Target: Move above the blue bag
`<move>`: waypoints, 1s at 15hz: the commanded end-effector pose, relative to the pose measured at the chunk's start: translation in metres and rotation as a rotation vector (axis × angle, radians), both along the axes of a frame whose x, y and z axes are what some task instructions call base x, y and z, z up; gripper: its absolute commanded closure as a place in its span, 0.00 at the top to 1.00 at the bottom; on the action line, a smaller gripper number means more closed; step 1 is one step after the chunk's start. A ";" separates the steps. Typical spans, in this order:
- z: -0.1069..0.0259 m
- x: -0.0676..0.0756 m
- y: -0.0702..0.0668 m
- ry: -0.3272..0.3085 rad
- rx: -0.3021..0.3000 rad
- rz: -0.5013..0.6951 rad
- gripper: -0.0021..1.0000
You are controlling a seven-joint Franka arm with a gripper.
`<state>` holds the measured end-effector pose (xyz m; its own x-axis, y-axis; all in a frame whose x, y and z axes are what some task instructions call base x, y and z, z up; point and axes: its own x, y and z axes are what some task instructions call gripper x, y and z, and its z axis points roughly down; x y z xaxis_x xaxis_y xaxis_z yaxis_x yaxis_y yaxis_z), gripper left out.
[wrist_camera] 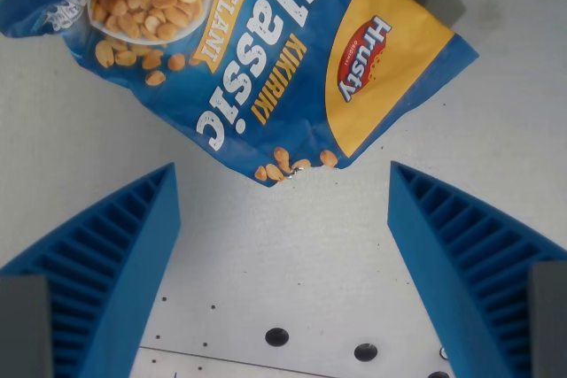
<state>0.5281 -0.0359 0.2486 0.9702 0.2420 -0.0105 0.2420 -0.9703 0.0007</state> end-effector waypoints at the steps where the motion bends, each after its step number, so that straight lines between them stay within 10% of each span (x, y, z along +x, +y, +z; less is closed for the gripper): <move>1: -0.001 0.003 0.001 -0.011 0.000 -0.031 1.00; 15: -0.017 0.028 0.007 -0.003 0.006 -0.134 1.00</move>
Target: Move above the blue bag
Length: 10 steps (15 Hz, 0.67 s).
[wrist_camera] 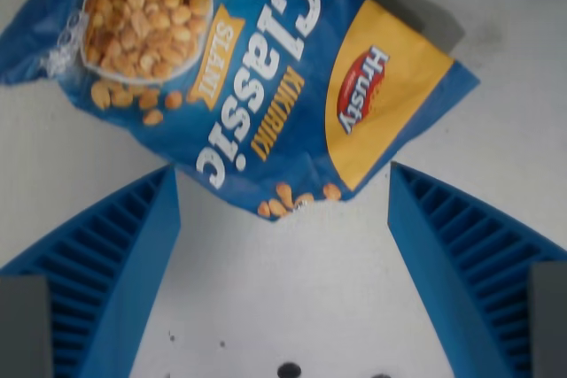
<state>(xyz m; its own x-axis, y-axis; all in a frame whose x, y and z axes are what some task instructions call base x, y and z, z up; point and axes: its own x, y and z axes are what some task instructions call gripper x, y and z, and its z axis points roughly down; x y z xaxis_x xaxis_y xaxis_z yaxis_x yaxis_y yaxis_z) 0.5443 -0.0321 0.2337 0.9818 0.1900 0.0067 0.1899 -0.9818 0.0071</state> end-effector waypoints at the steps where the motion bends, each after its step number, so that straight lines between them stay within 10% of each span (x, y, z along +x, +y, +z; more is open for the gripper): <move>1: -0.003 0.013 0.004 0.011 0.008 -0.089 1.00; 10: -0.016 0.028 0.008 -0.001 0.005 -0.147 1.00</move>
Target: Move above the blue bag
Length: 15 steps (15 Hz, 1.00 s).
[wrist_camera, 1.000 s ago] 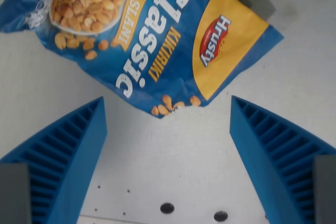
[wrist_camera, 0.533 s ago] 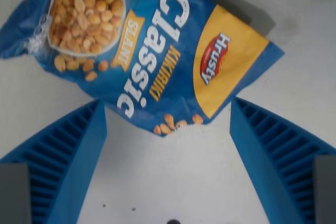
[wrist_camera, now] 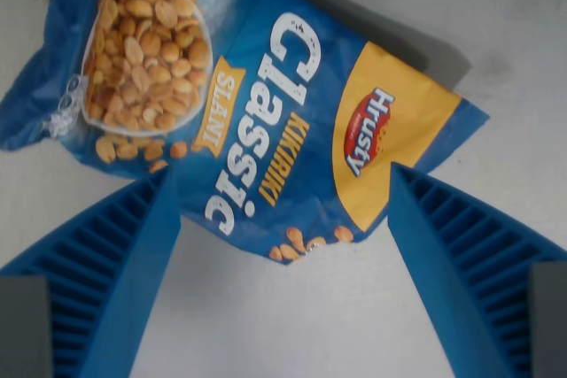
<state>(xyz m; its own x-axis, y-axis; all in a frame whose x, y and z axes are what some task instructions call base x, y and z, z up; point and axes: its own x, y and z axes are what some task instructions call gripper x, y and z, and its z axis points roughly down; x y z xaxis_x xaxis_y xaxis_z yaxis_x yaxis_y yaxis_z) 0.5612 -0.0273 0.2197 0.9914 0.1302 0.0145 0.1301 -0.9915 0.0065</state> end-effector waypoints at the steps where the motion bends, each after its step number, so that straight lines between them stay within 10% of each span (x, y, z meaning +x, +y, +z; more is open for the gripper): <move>1: -0.003 0.013 0.004 0.009 0.004 -0.092 1.00; 15: -0.018 0.029 0.010 0.000 0.001 -0.115 1.00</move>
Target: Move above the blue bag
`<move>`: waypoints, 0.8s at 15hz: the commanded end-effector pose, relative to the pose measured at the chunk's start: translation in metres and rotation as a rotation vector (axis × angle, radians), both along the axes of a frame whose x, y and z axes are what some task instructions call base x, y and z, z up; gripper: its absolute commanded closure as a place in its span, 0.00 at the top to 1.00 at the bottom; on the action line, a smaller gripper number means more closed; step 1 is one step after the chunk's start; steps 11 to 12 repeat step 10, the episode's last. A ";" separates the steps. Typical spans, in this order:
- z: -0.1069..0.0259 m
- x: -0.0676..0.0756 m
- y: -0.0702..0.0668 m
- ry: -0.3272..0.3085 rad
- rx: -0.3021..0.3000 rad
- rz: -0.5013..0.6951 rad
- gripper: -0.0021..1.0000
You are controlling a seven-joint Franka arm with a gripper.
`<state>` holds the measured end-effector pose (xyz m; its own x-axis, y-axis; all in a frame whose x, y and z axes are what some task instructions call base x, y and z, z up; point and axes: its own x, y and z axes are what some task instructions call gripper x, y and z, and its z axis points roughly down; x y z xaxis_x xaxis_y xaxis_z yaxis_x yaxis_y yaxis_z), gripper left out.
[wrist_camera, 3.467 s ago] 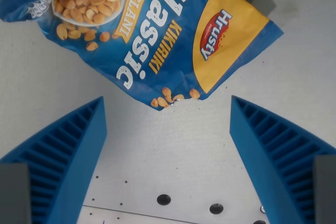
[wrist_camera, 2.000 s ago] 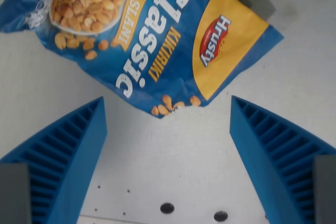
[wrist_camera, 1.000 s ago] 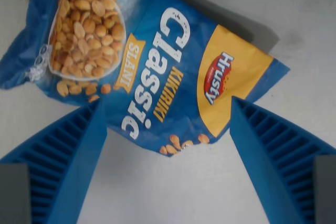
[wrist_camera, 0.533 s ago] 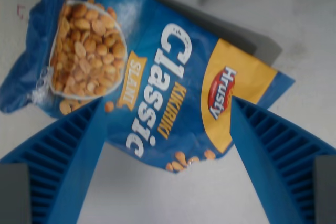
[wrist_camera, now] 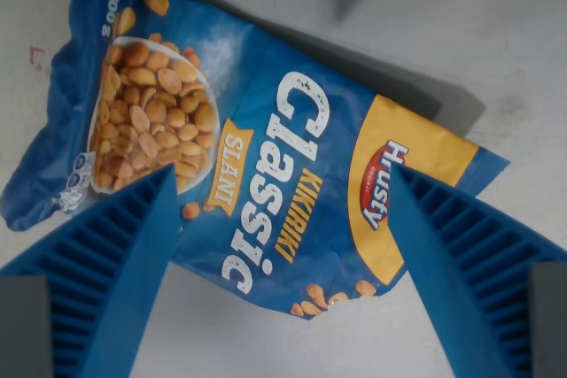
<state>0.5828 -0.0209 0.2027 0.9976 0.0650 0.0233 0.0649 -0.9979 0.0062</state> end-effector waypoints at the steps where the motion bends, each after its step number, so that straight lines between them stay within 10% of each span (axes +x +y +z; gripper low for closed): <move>1: -0.001 0.008 0.003 0.008 -0.001 -0.048 1.00; 12: -0.004 0.010 0.004 0.007 -0.003 -0.031 1.00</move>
